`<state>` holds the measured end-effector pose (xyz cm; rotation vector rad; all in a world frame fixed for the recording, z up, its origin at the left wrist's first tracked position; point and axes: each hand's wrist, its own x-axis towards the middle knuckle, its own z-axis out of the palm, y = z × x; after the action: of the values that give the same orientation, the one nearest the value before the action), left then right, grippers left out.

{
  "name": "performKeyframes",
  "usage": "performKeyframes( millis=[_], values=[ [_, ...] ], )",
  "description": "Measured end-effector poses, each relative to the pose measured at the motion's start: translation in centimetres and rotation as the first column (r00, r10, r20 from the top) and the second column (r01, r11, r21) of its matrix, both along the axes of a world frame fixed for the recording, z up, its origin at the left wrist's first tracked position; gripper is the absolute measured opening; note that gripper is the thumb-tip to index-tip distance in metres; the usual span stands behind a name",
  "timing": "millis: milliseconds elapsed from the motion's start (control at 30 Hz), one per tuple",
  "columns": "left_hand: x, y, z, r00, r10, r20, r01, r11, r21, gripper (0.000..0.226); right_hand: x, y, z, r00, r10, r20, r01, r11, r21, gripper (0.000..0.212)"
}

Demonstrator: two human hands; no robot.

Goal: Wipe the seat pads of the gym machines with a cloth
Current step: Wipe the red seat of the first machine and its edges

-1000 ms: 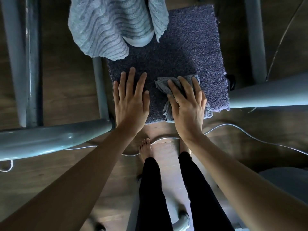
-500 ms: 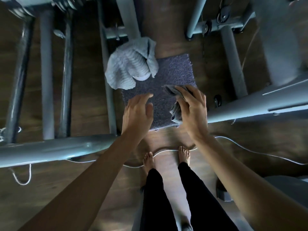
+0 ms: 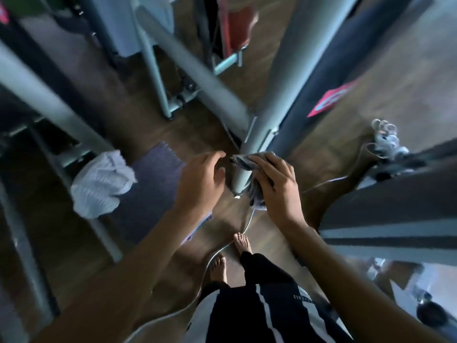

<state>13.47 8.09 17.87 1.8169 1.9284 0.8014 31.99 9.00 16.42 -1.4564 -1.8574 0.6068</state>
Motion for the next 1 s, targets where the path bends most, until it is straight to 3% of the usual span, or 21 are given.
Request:
performKeyframes(
  millis=[200, 433, 733, 1000],
  values=[
    [7.5, 4.9, 1.4, 0.948, -0.312, -0.067, 0.310, 0.950, -0.028, 0.037, 7.6, -0.7, 0.7, 0.944, -0.328, -0.037, 0.329, 0.944, 0.019, 0.028],
    [19.0, 10.8, 2.8, 0.776, -0.614, -0.145, 0.606, 0.790, -0.096, 0.030, 16.4, 0.5, 0.7, 0.789, -0.612, -0.056, 0.613, 0.790, -0.008, 0.033],
    [35.1, 20.6, 2.9, 0.677, -0.724, -0.132, 0.708, 0.690, -0.150, 0.030, 29.5, 7.0, 0.0, 0.645, -0.758, -0.097, 0.751, 0.652, -0.104, 0.028],
    [46.1, 31.3, 3.3, 0.690, -0.722, -0.038, 0.691, 0.674, -0.259, 0.025, 39.9, 17.3, 0.2, 0.641, -0.725, -0.251, 0.721, 0.681, -0.128, 0.026]
  ],
)
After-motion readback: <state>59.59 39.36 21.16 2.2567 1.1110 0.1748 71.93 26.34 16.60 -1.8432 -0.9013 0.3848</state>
